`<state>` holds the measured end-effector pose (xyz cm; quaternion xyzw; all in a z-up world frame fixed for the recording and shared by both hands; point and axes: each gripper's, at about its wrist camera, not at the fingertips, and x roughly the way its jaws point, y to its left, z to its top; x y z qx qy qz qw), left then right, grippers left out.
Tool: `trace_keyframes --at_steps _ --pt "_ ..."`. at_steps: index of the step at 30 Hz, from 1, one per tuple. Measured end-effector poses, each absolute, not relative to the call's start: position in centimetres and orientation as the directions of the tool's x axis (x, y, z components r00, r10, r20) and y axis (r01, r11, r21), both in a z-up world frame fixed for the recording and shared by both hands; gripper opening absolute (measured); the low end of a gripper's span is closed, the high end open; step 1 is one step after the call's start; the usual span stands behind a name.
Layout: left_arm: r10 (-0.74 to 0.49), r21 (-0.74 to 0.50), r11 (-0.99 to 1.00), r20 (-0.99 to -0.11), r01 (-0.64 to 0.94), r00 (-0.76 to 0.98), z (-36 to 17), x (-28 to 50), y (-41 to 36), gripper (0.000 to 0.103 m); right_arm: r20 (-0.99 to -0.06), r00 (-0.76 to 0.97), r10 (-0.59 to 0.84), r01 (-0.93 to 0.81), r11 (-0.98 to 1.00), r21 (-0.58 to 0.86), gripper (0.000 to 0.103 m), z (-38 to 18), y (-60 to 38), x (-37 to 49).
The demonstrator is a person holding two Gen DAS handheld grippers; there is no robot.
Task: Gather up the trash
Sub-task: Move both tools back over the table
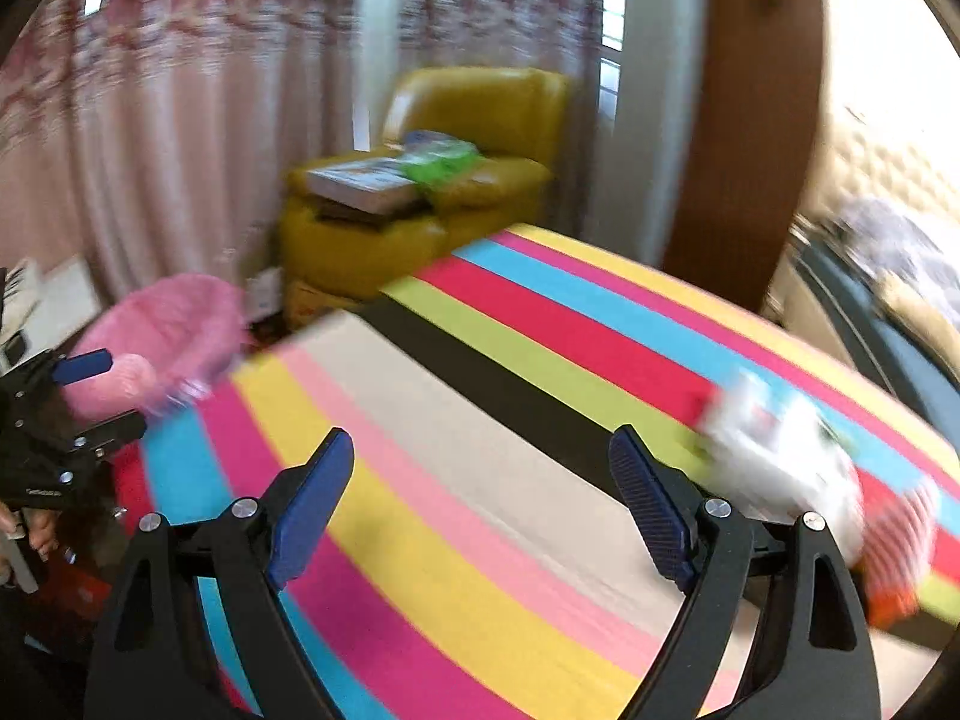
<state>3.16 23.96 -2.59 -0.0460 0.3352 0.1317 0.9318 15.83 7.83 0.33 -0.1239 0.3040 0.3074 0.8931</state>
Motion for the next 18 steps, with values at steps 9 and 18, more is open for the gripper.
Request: trace_keyframes --at_steps 9,18 --pt "0.035 -0.002 0.999 -0.675 -0.05 0.737 -3.8 12.0 11.2 0.098 -0.598 0.774 0.207 -0.32 0.943 -0.088 0.082 -1.1 -8.6 18.8" --pt "-0.041 0.011 0.997 -0.715 0.07 0.698 -5.7 17.5 2.0 0.098 -0.64 0.759 0.12 -0.175 0.984 -0.023 0.083 -2.8 -16.1 25.5"
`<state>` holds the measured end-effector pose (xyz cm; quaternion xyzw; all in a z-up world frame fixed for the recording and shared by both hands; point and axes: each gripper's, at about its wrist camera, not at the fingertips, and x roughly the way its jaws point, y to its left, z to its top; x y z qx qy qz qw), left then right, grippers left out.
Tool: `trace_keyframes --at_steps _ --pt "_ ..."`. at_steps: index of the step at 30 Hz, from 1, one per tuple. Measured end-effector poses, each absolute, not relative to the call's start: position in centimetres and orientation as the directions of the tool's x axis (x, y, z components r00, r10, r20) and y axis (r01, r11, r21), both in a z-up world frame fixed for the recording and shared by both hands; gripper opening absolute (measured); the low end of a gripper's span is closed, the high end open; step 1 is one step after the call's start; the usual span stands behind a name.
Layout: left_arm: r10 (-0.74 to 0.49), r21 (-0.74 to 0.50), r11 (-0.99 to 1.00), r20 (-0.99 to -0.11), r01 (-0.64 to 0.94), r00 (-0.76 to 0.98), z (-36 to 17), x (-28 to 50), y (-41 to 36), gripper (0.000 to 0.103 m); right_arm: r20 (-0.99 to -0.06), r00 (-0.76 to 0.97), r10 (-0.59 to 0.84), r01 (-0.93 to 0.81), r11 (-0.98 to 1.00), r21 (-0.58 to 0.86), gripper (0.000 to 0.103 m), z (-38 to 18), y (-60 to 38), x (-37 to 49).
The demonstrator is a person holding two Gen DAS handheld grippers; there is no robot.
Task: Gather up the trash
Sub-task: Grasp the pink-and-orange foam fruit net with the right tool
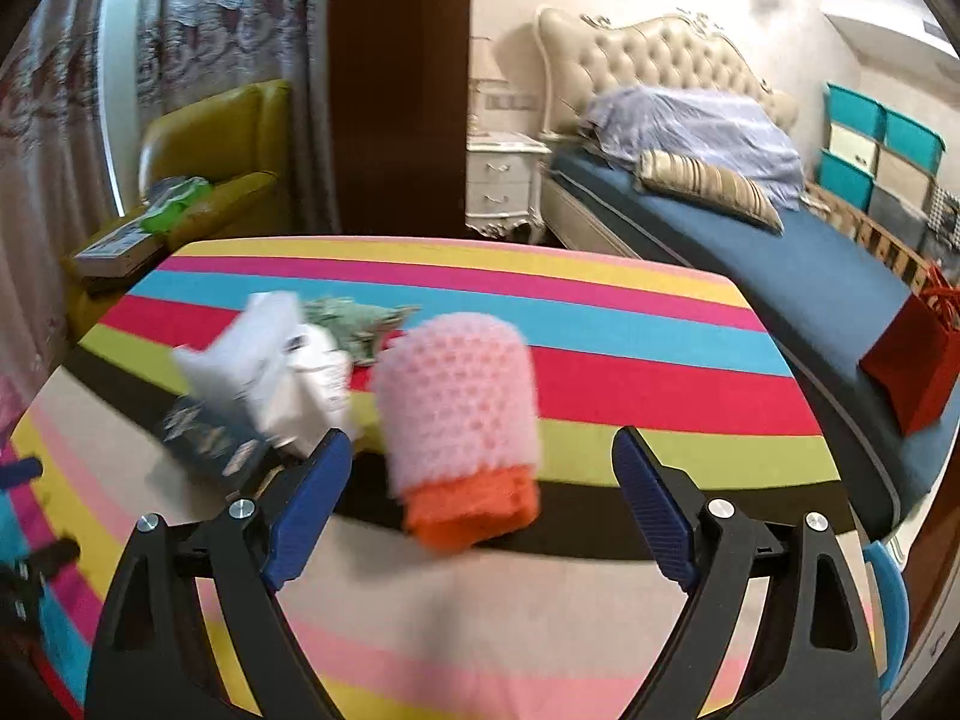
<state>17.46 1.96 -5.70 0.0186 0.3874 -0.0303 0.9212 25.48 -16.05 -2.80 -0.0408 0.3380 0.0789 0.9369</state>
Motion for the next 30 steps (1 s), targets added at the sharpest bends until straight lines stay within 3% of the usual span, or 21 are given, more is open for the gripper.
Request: trace_keyframes --at_steps 8,9,13,14,23,30 --pt "-0.095 -0.038 0.994 -0.739 0.099 0.667 -6.5 19.5 -1.2 0.098 -0.701 0.7 0.138 -0.181 0.983 0.013 0.083 -4.7 -14.6 29.8" --pt "-0.099 -0.043 0.994 -0.739 0.1 0.666 -6.4 19.7 -1.4 0.098 -0.7 0.7 0.143 -0.184 0.983 0.017 0.078 -4.7 -14.7 29.8" --pt "-0.109 -0.07 0.994 -0.741 0.086 0.663 -6.5 20.3 -2.2 0.098 -0.697 0.692 0.187 -0.219 0.975 0.045 0.03 -4.7 -15.0 28.4" --pt "-0.112 -0.081 0.994 -0.741 0.078 0.662 -6.6 20.6 -2.4 0.098 -0.685 0.704 0.188 -0.226 0.973 0.034 0.026 -4.6 -15.2 27.8" --pt "-0.072 -0.156 0.986 -0.721 -0.06 0.69 -5.9 22.9 -4.1 0.098 -0.632 0.763 0.135 -0.194 0.981 -0.025 0.023 -3.5 -18.2 23.2" --pt "0.028 -0.183 0.956 -0.723 -0.229 0.69 -4.2 26.5 -5.8 0.098 -0.62 0.767 0.165 -0.182 0.983 0.036 0.023 -3.7 -20.8 21.6"
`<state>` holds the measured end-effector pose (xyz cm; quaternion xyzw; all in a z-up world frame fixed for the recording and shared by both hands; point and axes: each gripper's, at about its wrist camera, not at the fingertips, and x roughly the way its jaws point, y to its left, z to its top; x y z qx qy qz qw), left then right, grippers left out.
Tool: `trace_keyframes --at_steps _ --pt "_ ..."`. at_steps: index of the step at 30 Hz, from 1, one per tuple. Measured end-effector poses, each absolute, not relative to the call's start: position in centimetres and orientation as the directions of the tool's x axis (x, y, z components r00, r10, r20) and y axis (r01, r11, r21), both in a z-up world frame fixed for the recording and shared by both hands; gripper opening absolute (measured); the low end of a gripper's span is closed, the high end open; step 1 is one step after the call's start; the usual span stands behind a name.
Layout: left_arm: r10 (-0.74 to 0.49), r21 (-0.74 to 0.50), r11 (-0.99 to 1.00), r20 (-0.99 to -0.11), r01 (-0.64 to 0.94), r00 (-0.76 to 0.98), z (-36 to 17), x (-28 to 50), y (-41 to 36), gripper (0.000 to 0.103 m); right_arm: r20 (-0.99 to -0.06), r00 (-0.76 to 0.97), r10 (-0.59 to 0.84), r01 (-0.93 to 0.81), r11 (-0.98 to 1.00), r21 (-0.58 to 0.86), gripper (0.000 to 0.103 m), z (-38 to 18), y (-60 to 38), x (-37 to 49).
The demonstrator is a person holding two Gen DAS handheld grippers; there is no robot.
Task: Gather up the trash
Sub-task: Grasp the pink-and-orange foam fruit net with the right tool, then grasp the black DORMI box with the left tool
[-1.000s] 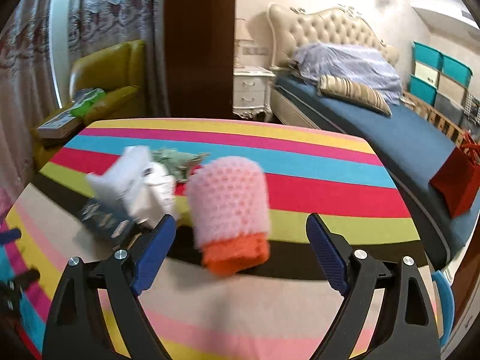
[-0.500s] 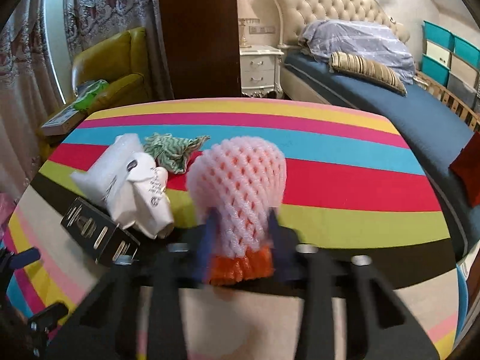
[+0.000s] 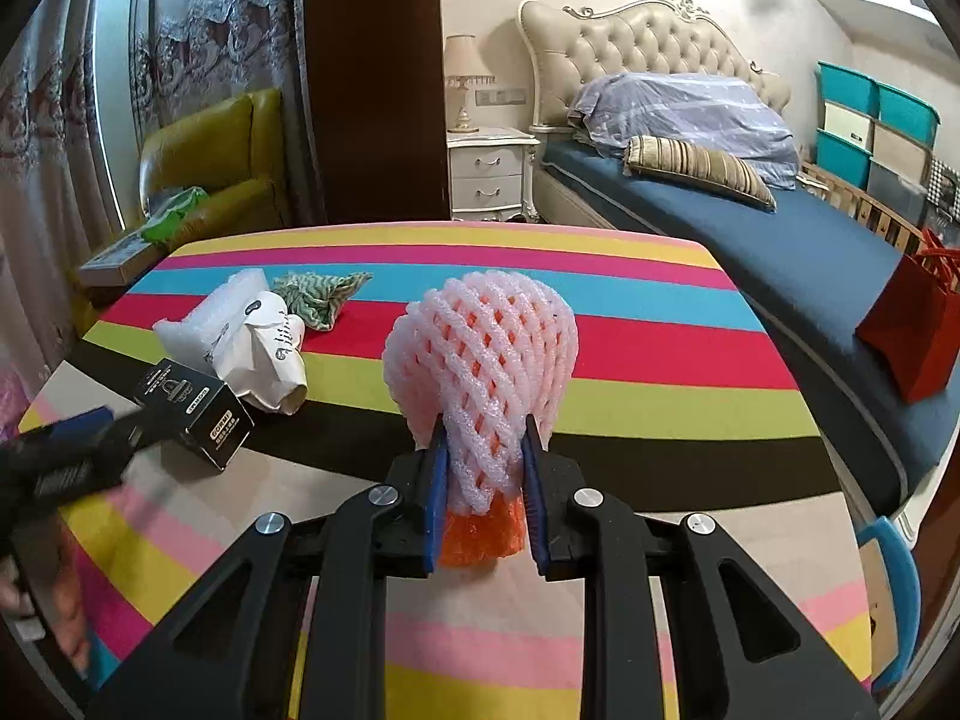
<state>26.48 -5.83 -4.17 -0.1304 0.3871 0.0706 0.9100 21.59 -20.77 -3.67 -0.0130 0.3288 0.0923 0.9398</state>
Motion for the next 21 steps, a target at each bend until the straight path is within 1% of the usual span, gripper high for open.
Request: trace_keyframes --at_steps 3,6,10,13,16,21 --pt "0.106 -0.139 0.945 -0.728 -0.297 0.677 -3.7 28.5 -6.7 0.098 -0.62 0.765 0.175 -0.175 0.983 0.063 0.023 -4.1 -21.3 21.6" --pt "0.149 -0.085 0.944 -0.755 -0.32 0.638 -4.2 30.6 -7.4 0.098 -0.625 0.758 0.187 -0.171 0.982 0.086 0.023 -4.6 -21.6 21.7" --pt "0.141 -0.044 0.954 -0.806 -0.296 0.574 -5.6 31.4 -7.3 0.098 -0.615 0.764 0.194 -0.177 0.98 0.09 0.023 -4.2 -21.4 21.5" --pt "0.128 -0.025 0.963 -0.836 -0.269 0.534 -6.7 30.4 -6.1 0.098 -0.613 0.764 0.204 -0.185 0.978 0.095 0.023 -4.3 -21.2 21.0" --pt "0.124 -0.009 0.973 -0.825 -0.232 0.552 -7.0 27.6 -4.3 0.097 -0.61 0.761 0.221 -0.195 0.975 0.109 0.023 -4.1 -21.0 20.2" --pt "0.088 -0.063 0.97 -0.808 -0.235 0.582 -7.2 24.4 0.2 0.098 -0.617 0.746 0.251 -0.239 0.965 0.104 0.023 -4.1 -19.1 18.6"
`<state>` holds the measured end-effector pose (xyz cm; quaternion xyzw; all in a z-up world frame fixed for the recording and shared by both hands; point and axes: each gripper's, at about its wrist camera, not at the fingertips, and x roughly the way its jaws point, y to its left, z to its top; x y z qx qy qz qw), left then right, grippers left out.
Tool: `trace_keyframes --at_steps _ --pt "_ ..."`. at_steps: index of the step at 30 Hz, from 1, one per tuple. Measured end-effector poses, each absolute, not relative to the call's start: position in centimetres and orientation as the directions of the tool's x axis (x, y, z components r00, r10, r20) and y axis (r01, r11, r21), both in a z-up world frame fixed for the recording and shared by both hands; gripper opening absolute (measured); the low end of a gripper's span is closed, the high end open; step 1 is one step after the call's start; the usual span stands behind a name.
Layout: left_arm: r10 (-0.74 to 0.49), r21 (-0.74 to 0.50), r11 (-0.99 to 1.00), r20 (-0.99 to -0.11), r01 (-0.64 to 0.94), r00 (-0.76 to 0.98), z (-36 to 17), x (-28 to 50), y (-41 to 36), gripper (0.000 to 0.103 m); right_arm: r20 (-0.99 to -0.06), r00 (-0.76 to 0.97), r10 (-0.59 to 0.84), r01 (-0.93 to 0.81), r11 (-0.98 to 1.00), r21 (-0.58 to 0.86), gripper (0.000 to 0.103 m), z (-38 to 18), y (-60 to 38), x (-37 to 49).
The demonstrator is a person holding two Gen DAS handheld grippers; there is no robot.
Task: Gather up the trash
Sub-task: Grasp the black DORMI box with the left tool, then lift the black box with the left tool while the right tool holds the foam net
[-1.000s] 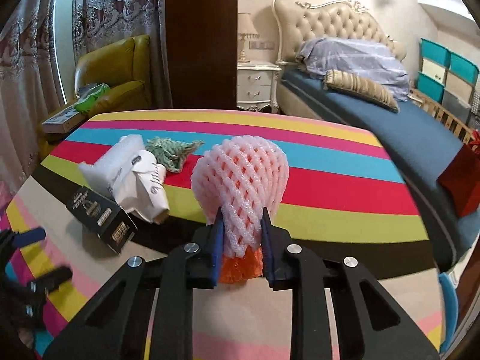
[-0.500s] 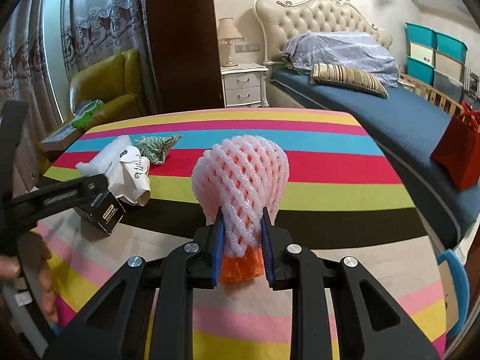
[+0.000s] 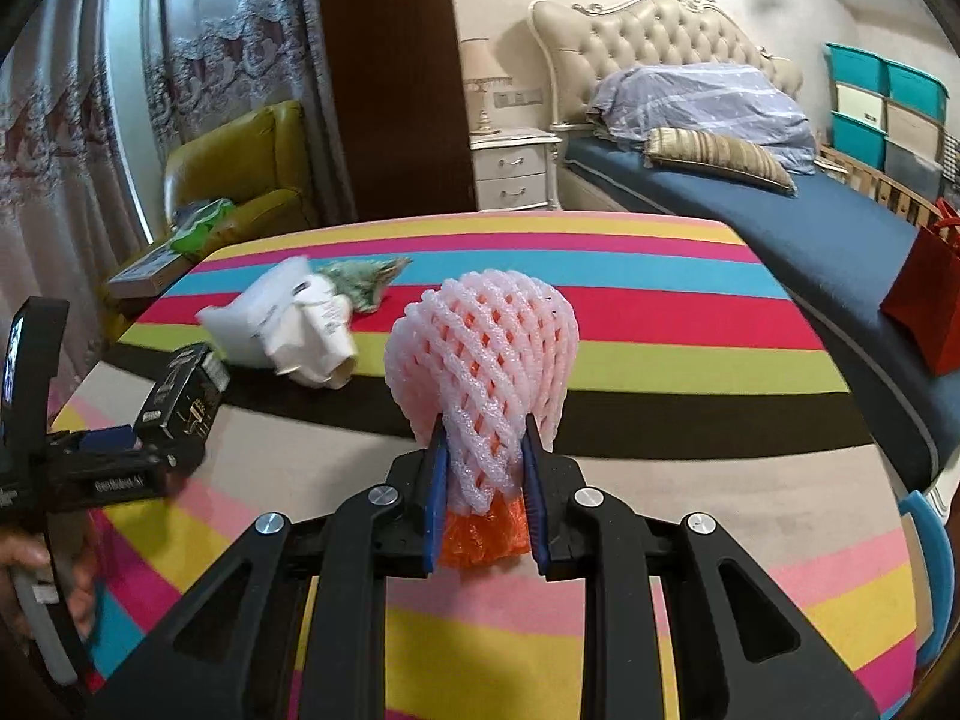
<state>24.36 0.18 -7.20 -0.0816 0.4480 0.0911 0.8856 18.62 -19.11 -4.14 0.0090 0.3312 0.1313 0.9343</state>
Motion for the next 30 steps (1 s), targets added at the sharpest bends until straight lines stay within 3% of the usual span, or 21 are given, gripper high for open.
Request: trace_keyframes --at_steps 6,11,12,18,30 --pt "-0.026 -0.111 0.989 -0.785 -0.1 0.618 -7.0 24.2 0.8 0.098 -0.615 0.758 0.215 -0.235 0.971 0.05 0.023 -4.1 -16.7 17.3" --pt "-0.019 -0.057 0.998 -0.759 -0.038 0.651 -6.8 25.2 -1.4 0.097 -0.619 0.765 0.177 -0.216 0.976 0.012 0.023 -4.2 -16.0 17.0" --pt "-0.021 -0.052 0.998 -0.753 -0.028 0.657 -6.7 25.3 -1.7 0.092 -0.62 0.766 0.17 -0.213 0.977 0.005 0.023 -4.2 -15.9 17.0" --pt "-0.01 -0.011 1.0 -0.763 0.003 0.646 -7.1 25.6 -3.3 0.039 -0.639 0.751 0.165 -0.208 0.978 0.008 0.023 -4.4 -15.9 17.5" --pt "-0.021 -0.016 1.0 -0.76 0.013 0.65 -7.4 25.4 -3.9 0.038 -0.648 0.751 0.129 -0.167 0.986 0.002 0.023 -4.6 -15.9 17.9"
